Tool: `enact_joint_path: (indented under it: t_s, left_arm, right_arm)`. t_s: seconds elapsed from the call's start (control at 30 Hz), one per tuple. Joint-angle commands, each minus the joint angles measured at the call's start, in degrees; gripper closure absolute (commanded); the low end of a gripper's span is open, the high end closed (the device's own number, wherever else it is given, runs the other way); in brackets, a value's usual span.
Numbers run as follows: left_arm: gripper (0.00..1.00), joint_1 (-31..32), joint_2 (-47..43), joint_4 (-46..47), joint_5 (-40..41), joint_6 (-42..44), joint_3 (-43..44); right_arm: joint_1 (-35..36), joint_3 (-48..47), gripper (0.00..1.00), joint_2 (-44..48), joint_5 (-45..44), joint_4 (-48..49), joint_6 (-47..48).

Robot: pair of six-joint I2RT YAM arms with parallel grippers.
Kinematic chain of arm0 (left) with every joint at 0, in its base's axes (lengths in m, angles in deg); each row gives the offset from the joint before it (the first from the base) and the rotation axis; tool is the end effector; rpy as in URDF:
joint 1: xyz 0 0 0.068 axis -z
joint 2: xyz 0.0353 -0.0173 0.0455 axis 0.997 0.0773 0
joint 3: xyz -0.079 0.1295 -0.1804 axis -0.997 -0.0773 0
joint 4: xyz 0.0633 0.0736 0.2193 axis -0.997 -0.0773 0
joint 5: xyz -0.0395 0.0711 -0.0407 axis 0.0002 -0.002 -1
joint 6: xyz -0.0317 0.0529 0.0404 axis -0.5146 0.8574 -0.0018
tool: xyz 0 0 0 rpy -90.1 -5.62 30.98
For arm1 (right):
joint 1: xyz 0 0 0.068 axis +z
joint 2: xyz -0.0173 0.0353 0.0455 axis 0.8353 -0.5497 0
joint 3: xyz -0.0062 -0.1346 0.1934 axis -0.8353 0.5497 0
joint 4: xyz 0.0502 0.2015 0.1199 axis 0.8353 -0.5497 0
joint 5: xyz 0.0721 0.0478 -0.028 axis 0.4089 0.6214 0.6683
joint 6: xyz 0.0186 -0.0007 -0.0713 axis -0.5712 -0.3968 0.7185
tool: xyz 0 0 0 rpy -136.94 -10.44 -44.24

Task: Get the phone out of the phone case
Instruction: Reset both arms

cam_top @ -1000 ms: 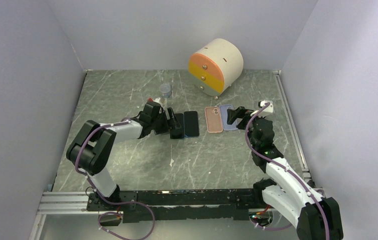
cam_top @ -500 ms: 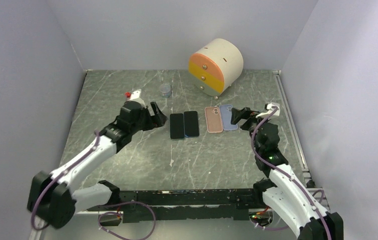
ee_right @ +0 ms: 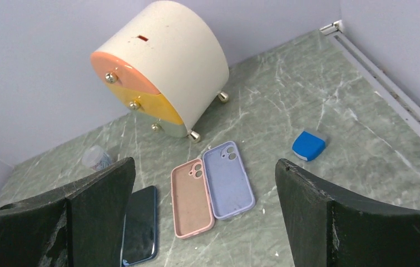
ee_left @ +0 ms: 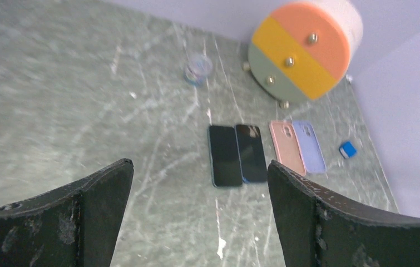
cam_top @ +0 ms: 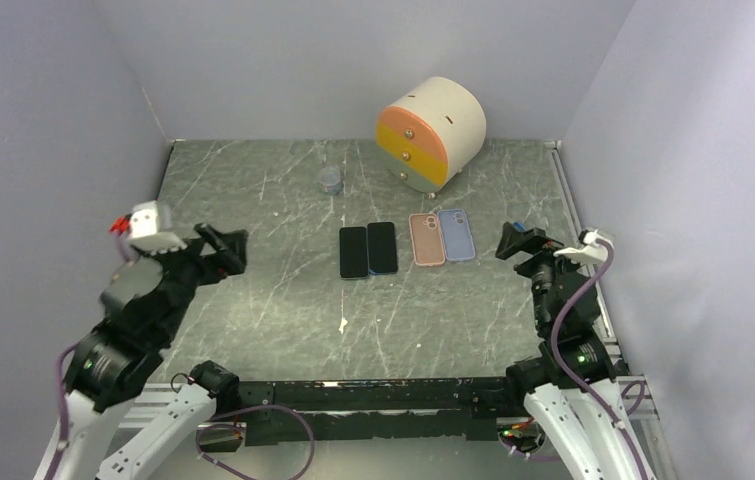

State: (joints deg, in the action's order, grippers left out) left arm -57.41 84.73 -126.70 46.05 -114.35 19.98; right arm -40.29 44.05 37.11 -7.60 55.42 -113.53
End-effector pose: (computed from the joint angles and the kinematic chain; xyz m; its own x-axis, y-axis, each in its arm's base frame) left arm 0.1213 -0.0416 0.3611 -0.2282 -0.4128 -0.8818 0.0485 0.8997 -0.4337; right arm 0.1513 0.0197 0.2941 0.0515 0.4143 -0.9087 0.0961 0.9036 0.4174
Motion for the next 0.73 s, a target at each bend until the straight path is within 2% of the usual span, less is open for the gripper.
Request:
enact_joint_path:
  t_s: [0.0, 0.23, 0.4, 0.7]
  left_arm:
    - [0.06, -0.1, -6.5, -5.2, 8.9, 7.7, 0.8]
    - [0.06, -0.1, -15.3, -0.2, 12.7, 10.2, -7.2]
    - [0.06, -0.2, -16.0, -0.2, 15.5, 11.6, -8.2]
    - [0.06, -1.2, -16.4, 1.3, 16.6, 12.5, -9.7]
  right_arm:
    - [-0.1, -3.3, 0.01, 4.4, -2.0, -6.7, 1.4]
    - [-0.1, 0.9, 0.01, 12.2, -3.0, -2.6, 3.2]
    - [-0.1, 3.3, 0.01, 15.1, -3.1, -0.5, 3.8]
    - [-0.1, 4.6, 0.01, 14.3, -4.4, 1.4, 4.2]
